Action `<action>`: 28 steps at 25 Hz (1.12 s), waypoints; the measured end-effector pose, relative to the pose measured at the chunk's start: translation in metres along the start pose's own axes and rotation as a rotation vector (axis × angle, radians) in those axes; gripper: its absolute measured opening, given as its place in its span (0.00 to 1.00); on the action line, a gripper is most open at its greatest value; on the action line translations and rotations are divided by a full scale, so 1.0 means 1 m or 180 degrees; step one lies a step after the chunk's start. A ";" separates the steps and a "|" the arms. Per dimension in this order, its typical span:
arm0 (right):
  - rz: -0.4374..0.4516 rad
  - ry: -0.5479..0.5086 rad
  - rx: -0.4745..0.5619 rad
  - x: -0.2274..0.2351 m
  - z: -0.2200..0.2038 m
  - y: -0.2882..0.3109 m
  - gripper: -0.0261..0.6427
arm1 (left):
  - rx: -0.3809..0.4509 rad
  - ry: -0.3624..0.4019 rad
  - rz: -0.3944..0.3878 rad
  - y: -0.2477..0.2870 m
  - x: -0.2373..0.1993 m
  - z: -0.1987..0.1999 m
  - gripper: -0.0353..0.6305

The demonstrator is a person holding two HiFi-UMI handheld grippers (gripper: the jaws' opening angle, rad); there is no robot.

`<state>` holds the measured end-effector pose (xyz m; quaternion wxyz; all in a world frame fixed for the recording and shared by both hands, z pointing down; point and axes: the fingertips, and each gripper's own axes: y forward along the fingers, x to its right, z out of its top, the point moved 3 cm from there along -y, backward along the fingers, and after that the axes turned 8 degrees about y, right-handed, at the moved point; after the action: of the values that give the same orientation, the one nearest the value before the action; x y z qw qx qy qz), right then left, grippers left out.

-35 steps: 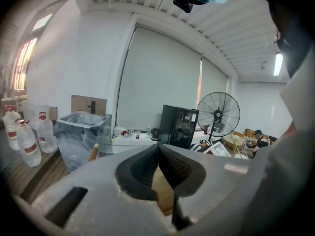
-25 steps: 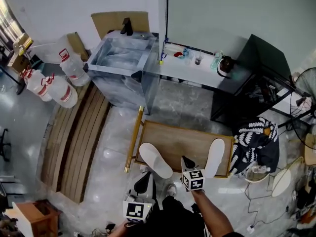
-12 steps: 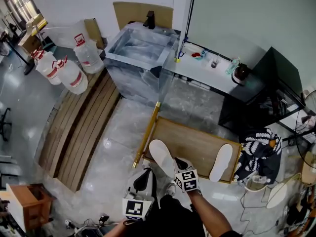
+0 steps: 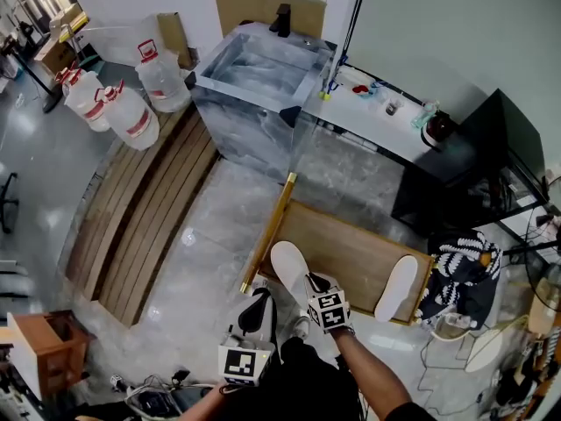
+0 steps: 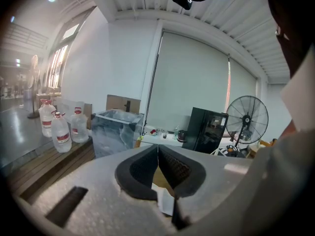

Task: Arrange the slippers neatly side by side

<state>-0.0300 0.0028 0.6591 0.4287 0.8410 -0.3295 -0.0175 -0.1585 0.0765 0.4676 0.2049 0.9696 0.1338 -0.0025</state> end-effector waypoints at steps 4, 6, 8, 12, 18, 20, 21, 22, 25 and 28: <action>0.0068 0.0011 -0.0196 0.001 -0.008 0.012 0.08 | -0.0024 -0.0053 0.0013 0.005 -0.007 0.001 0.08; 0.0096 0.0012 -0.0299 0.000 -0.012 0.020 0.17 | -0.0049 -0.0075 0.0020 0.008 -0.011 0.000 0.08; 0.0098 0.0019 -0.0366 0.002 -0.013 0.027 0.19 | -0.0083 -0.0066 0.0013 0.012 -0.014 0.000 0.08; 0.0068 0.0077 -0.0464 0.007 -0.019 0.040 0.25 | -0.0086 -0.0074 0.0000 0.020 -0.017 0.000 0.08; 0.0043 0.0113 -0.0528 0.011 -0.022 0.059 0.29 | -0.0088 -0.0068 0.0008 0.029 -0.022 -0.002 0.08; 0.0026 0.0106 -0.0562 0.012 -0.022 0.064 0.29 | -0.0101 -0.0074 0.0007 0.032 -0.024 -0.004 0.08; 0.0019 0.0107 -0.0591 0.012 -0.024 0.066 0.30 | -0.0110 -0.0078 0.0005 0.033 -0.026 -0.005 0.08; 0.0015 0.0110 -0.0623 0.013 -0.026 0.069 0.30 | -0.0117 -0.0080 0.0002 0.033 -0.027 -0.006 0.08; 0.0015 0.0112 -0.0722 0.012 -0.031 0.077 0.29 | -0.0115 -0.0077 0.0001 0.036 -0.031 -0.007 0.08; 0.0003 0.0088 -0.0813 0.011 -0.037 0.081 0.28 | -0.0135 -0.0088 0.0004 0.037 -0.035 -0.008 0.08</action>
<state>-0.0537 -0.0112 0.7444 0.5368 0.7796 -0.3191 -0.0475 -0.1825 0.0378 0.4916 0.2272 0.9650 0.1304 -0.0130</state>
